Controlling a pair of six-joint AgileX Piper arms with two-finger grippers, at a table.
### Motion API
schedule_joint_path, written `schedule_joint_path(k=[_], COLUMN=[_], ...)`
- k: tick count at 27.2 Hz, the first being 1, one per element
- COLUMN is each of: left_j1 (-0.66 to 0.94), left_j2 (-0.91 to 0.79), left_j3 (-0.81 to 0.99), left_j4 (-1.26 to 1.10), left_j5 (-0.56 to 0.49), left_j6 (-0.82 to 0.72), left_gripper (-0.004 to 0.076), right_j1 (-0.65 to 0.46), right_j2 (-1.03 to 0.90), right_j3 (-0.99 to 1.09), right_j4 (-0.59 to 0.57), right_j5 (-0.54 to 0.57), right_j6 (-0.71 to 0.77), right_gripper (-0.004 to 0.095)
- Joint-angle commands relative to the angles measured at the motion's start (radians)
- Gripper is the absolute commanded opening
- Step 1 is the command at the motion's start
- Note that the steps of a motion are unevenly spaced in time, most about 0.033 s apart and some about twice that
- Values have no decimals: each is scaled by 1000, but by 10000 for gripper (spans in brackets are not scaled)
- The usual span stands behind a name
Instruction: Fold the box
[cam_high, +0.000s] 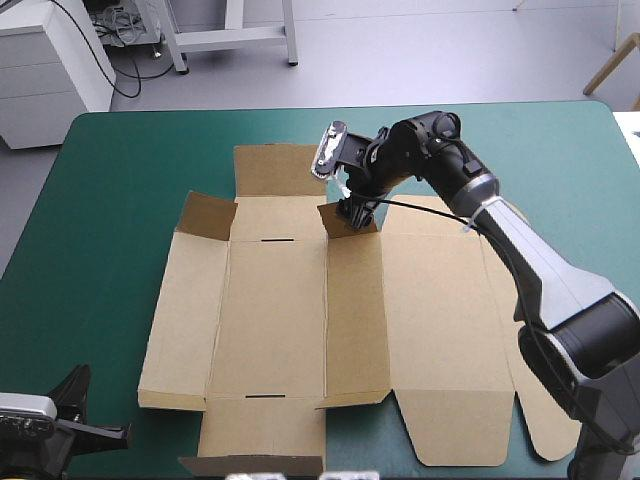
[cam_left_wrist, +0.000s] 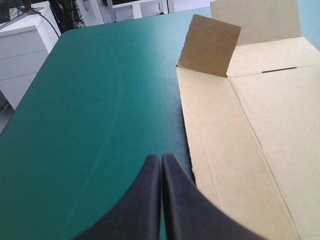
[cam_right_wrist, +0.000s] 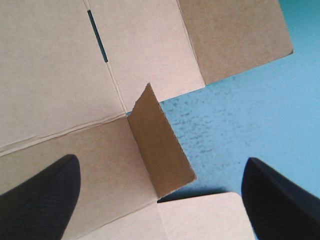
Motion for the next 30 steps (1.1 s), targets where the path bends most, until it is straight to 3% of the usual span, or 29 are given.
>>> schedule_joint_path(k=[1, 3, 5, 6, 7, 9, 13, 15, 21, 30], left_j1=[0, 0, 0, 0, 0, 0, 0, 0, 0, -2], left_j2=[-12, -12, -12, -12, -12, -12, -12, -12, -12, 81], left_j3=[-21, -21, -21, -21, -21, -21, -21, -21, -21, -64], left_j4=[-2, -2, -9, -9, -9, -9, -2, 3, -10, -12], left_j5=[-74, -74, -74, -74, -74, -74, -74, -74, -73, -75], left_j6=[-6, -6, -6, -8, -8, -8, -16, -14, -8, 1], left_gripper=[-10, -10, 3, 49, 99, 208, 549, 634, 640, 640], right_j1=[0, 0, 0, 0, 0, 0, 0, 0, 0, 0], right_j2=[-85, -89, -89, -91, -91, -96, -111, -128, -274, -608], right_j3=[-39, -39, -39, -39, -39, -39, -35, -19, 196, 621], right_j4=[-22, -70, -147, -172, -190, -222, -248, -284, -386, -378], right_j5=[49, 95, 138, 144, 142, 144, 144, 144, 73, -56], right_j6=[102, 247, 364, 439, 491, 611, 729, 797, 874, 968], right_gripper=[784, 628, 311, 93, -25, 2, 0, 0, 0, 0])
